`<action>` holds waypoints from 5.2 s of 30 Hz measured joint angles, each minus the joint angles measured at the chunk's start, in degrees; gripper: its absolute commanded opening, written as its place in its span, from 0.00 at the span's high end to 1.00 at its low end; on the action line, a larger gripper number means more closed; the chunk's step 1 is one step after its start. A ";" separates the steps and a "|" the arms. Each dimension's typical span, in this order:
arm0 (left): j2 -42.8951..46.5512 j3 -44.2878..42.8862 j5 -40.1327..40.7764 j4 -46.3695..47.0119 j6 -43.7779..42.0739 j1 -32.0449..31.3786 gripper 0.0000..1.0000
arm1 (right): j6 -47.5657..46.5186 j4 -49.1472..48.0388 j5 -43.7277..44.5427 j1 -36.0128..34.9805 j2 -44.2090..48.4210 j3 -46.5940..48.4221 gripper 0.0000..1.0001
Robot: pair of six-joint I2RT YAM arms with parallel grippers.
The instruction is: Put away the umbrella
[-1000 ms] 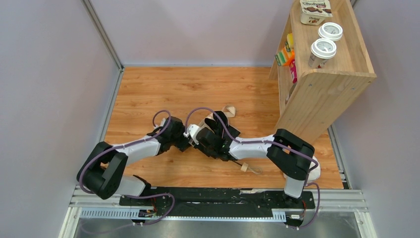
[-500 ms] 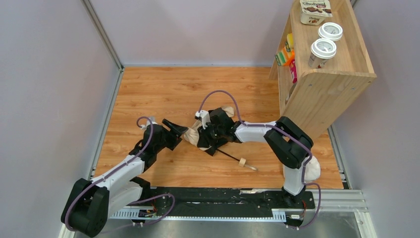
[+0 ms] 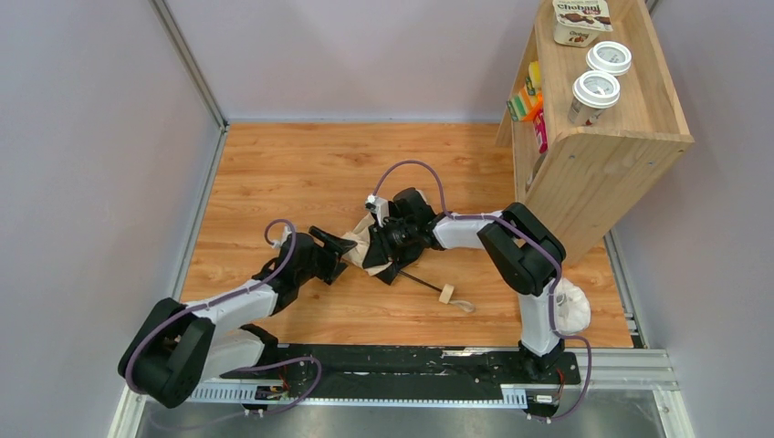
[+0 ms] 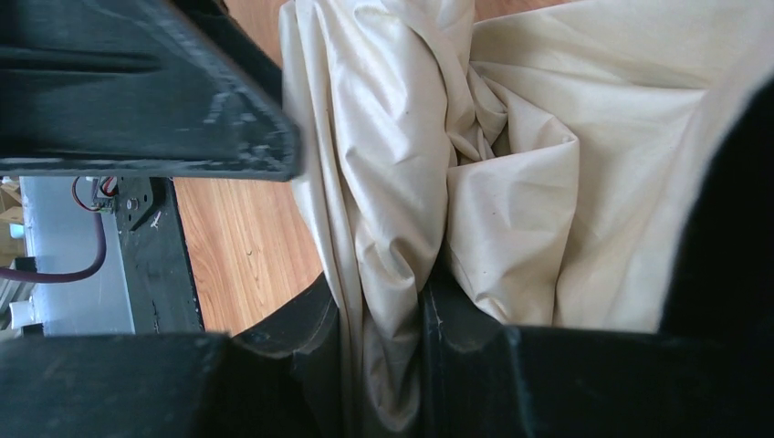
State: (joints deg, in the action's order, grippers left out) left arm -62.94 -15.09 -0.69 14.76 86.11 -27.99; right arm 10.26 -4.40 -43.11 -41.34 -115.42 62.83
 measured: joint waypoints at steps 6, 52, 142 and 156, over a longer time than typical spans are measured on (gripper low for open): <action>-9.55 -3.63 1.33 2.62 0.57 0.00 0.22 | -0.04 0.33 -0.09 0.02 -0.04 0.22 1.00; -16.63 -11.34 3.74 -7.37 -1.40 -2.84 1.00 | -4.35 28.11 53.11 -18.58 9.33 5.49 0.20; -31.89 -39.43 3.72 -36.11 -6.88 -1.18 0.84 | 0.59 19.78 -7.15 5.95 -6.34 12.81 1.00; -35.78 -44.61 3.72 -40.37 -9.05 -3.06 1.00 | -0.50 28.02 5.55 3.96 -1.31 13.73 0.31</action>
State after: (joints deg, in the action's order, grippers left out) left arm -98.72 -59.70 3.03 -25.61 77.06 -31.05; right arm 9.76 23.62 -37.56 -37.39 -116.73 76.55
